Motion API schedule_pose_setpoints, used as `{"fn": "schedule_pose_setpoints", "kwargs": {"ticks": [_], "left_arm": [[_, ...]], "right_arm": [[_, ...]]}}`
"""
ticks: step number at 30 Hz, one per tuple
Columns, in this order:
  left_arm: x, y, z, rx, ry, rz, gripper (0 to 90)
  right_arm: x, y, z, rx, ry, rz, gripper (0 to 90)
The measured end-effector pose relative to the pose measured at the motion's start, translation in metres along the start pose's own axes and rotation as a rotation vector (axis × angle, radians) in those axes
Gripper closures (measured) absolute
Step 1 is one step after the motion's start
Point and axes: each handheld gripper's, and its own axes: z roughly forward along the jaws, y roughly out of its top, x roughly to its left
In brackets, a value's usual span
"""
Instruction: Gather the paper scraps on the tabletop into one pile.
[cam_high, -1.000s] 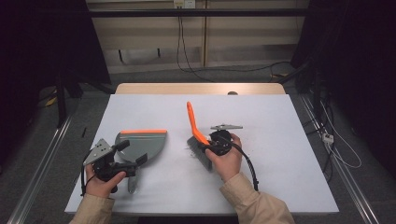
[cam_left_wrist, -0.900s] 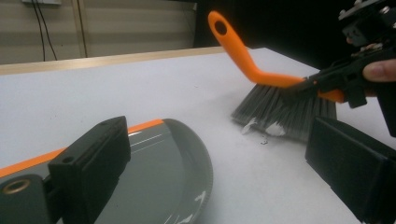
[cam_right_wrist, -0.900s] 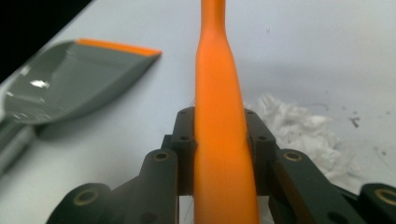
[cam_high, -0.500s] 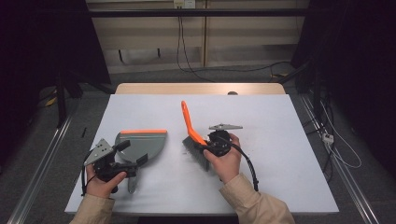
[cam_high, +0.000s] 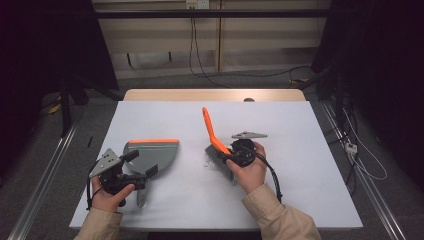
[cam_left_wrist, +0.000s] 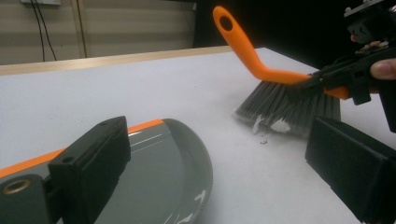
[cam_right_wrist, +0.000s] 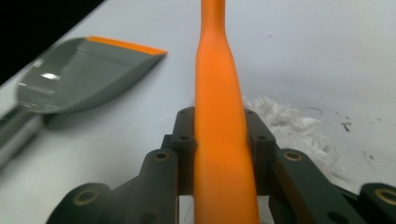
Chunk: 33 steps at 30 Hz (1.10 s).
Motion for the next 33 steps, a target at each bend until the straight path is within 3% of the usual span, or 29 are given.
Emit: {"fn": "schedule_pose_setpoints", "kwargs": {"ticks": [4, 9, 12, 14, 18, 20, 23, 27, 29, 31, 33], "left_arm": [[0.0, 0.0, 0.0, 0.001, 0.0, -0.002, 6.3], [-0.001, 0.001, -0.001, -0.007, -0.001, -0.008, 6.3], [0.0, 0.0, -0.001, -0.006, 0.001, -0.009, 6.3], [0.001, 0.0, 0.0, -0.002, 0.0, -0.007, 6.3], [0.001, 0.0, 0.0, -0.003, 0.005, -0.009, 6.3], [0.002, 0.0, 0.0, -0.002, 0.004, -0.011, 6.3], [0.003, 0.0, 0.0, -0.001, 0.007, -0.014, 6.3], [0.005, -0.001, -0.001, -0.002, 0.006, -0.012, 6.3], [0.005, -0.001, 0.0, -0.003, 0.008, -0.016, 6.3], [0.005, -0.001, 0.0, -0.004, 0.008, -0.018, 6.3], [0.005, -0.001, 0.0, -0.003, 0.005, -0.016, 6.3]], "right_arm": [[0.005, 0.002, -0.008, -0.028, 0.075, -0.021, 71.7], [0.008, -0.011, -0.004, 0.012, 0.147, -0.066, 71.7], [0.001, -0.019, 0.001, 0.054, 0.171, -0.088, 71.7], [-0.005, -0.02, 0.001, 0.05, 0.182, -0.119, 71.7], [-0.019, -0.016, 0.003, 0.059, 0.212, -0.124, 71.7], [-0.023, -0.011, 0.006, 0.063, 0.196, -0.167, 71.6], [-0.03, -0.003, 0.012, 0.065, 0.2, -0.184, 71.7], [-0.039, 0.007, 0.021, 0.059, 0.208, -0.161, 71.7], [-0.042, 0.012, 0.023, 0.04, 0.157, -0.191, 71.7], [-0.047, 0.016, 0.025, 0.033, 0.165, -0.161, 71.8], [-0.048, 0.019, 0.023, 0.029, 0.135, -0.163, 71.8]]}}
